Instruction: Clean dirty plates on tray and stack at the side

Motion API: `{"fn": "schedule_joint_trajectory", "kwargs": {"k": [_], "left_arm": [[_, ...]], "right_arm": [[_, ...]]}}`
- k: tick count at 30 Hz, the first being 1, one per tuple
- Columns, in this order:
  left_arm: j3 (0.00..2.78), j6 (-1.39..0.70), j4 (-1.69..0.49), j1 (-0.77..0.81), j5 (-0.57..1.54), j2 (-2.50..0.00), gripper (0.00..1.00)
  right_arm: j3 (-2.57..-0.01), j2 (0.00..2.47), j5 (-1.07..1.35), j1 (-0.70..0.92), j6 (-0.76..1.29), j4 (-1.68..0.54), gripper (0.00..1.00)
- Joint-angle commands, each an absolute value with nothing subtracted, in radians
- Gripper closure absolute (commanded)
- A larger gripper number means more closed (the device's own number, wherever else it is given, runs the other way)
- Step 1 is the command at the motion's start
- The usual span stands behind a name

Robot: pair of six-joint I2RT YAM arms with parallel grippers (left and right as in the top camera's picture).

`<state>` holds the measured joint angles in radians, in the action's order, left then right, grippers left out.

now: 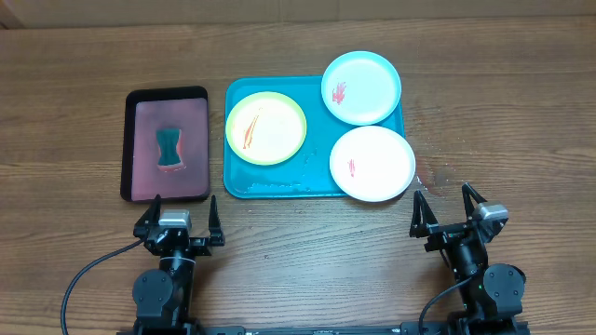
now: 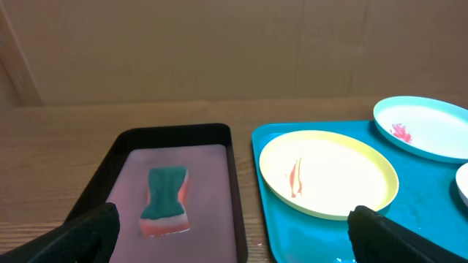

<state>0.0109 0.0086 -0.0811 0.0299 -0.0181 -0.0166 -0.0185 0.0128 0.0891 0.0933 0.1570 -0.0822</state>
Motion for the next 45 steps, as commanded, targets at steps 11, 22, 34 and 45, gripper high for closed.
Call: {"fn": "schedule_joint_trajectory", "kwargs": {"k": [11,22,34,45], "left_arm": [[0.005,0.023,-0.077,0.020,-0.007,-0.004,0.00],[0.005,0.018,-0.077,0.020,0.004,-0.004,0.00],[0.094,0.012,-0.157,0.020,0.155,-0.006,0.00],[0.471,0.012,-0.388,0.021,0.230,-0.211,0.00]], "right_arm": [[-0.008,0.003,0.079,0.093,0.152,-0.076,0.00],[-0.008,0.003,0.080,0.093,0.153,-0.060,0.00],[-0.034,0.003,0.155,0.093,0.152,-0.023,0.00],[-0.241,0.090,0.159,0.093,0.152,-0.031,0.00]]}}
